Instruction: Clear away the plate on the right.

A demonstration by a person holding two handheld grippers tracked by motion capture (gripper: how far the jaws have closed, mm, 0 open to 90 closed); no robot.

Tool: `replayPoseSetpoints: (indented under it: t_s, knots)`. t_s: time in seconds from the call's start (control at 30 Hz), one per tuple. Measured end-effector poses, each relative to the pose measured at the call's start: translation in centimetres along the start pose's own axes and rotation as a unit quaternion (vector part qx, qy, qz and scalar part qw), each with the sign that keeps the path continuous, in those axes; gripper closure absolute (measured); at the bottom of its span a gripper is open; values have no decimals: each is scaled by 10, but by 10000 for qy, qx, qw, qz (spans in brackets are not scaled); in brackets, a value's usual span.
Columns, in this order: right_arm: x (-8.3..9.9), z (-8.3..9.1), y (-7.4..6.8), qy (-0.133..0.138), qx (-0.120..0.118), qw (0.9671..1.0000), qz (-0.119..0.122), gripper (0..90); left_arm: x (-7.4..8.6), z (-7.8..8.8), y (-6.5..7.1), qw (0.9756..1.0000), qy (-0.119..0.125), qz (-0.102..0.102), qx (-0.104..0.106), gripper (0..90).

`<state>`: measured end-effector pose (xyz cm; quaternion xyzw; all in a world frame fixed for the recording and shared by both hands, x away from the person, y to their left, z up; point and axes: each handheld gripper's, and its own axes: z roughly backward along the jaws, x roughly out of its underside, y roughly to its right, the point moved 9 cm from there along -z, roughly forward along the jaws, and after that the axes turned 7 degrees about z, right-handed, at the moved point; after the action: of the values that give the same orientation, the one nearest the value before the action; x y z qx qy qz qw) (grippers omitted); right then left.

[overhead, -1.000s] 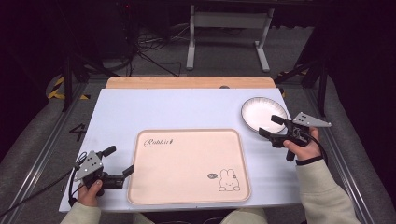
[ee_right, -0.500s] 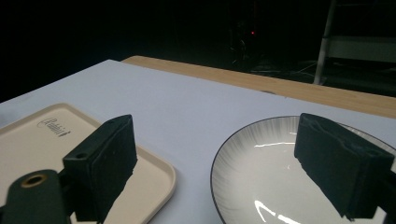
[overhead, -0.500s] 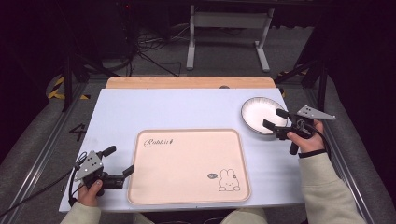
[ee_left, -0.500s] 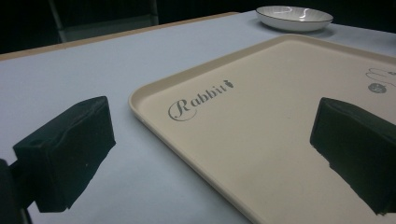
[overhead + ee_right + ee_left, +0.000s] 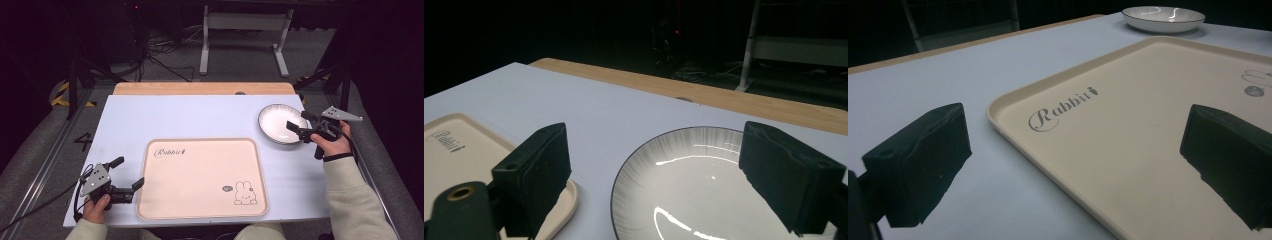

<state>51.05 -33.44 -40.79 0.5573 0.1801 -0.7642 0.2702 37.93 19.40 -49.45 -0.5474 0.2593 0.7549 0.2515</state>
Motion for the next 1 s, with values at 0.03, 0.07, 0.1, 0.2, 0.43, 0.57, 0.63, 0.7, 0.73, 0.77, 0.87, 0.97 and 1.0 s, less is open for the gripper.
replayPoseSetpoints:
  t_s: [0.03, 0.07, 0.1, 0.2, 0.43, 0.57, 0.63, 0.7, 0.73, 0.77, 0.87, 0.97, 1.0]
  knots:
    - [-1, 0, 1, 1, 33, 10000, 2, 132, 0, 0, 0, 10000, -2, 8, 18, 3]
    - [-1, 0, 2, 8, 58, 10000, -8, 132, 0, 0, -1, 10000, -6, 30, 29, 3]
    - [-1, -1, 5, 13, 90, 10000, -19, 132, 0, 0, -1, 10000, -9, 28, 30, 3]
    - [1, -4, 9, -28, 139, 9999, -36, 129, 0, 0, -2, 10000, -20, 40, 57, 3]
    - [-6, -9, 22, -135, 271, 9995, -59, 127, 0, 0, -2, 9999, -13, 127, 80, 3]
    - [-6, -13, 31, -246, 368, 9990, -74, 129, 0, 0, -2, 9999, -16, 129, 74, 3]
    - [-5, -15, 34, -289, 381, 9988, -116, 130, 0, 0, -2, 9999, -20, 118, 73, 3]
    - [-2, -18, 37, -335, 399, 9985, -167, 135, 0, 0, -2, 9999, -22, 118, 73, 3]
    - [-1, -19, 39, -359, 425, 9983, -185, 137, 0, 0, -1, 9998, -33, 152, 79, 3]
    - [0, -19, 41, -387, 451, 9981, -181, 139, 0, 0, -1, 9999, -35, 140, 79, 3]
    - [4, -21, 50, -416, 528, 9972, -317, 148, 0, 0, -2, 9999, -36, 129, 72, 3]
    - [8, -22, 57, -456, 611, 9963, -401, 159, 0, 0, -2, 9999, -43, 117, 70, 3]
    - [11, -23, 60, -489, 675, 9957, -405, 165, 0, 0, -2, 9999, -36, 121, 69, 3]
